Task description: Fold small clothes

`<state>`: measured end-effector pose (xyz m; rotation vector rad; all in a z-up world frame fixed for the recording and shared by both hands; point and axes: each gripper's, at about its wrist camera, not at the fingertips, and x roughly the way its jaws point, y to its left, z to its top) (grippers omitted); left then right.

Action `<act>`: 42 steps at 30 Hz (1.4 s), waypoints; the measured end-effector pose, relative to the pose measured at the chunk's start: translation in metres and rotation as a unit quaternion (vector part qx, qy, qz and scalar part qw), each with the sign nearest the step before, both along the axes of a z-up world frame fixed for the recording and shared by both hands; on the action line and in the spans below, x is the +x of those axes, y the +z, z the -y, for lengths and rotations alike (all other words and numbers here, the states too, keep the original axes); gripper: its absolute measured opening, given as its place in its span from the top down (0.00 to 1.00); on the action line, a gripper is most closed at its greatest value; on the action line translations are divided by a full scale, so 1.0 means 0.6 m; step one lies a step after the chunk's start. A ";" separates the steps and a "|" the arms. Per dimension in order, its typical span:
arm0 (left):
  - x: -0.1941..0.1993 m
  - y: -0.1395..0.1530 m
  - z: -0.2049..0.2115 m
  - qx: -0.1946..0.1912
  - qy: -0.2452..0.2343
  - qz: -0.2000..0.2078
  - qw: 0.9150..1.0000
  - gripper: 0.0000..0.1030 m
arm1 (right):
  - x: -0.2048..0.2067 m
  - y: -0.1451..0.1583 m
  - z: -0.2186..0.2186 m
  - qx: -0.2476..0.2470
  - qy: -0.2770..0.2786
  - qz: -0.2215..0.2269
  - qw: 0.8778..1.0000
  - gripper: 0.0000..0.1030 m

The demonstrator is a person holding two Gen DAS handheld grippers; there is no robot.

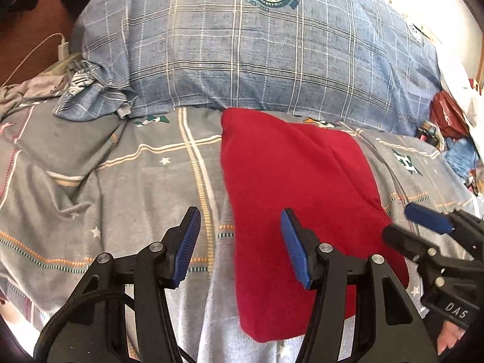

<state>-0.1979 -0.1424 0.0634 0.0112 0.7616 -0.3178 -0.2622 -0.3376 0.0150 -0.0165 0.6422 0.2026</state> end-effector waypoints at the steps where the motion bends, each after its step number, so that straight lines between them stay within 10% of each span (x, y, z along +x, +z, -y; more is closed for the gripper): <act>1: -0.001 0.000 -0.002 -0.001 0.001 -0.001 1.000 0.46 | -0.004 0.005 -0.002 -0.007 -0.008 0.005 1.000 0.53; 42: -0.037 0.018 -0.024 0.021 0.029 0.031 0.999 0.46 | -0.006 0.009 -0.034 -0.010 -0.059 0.002 0.998 0.30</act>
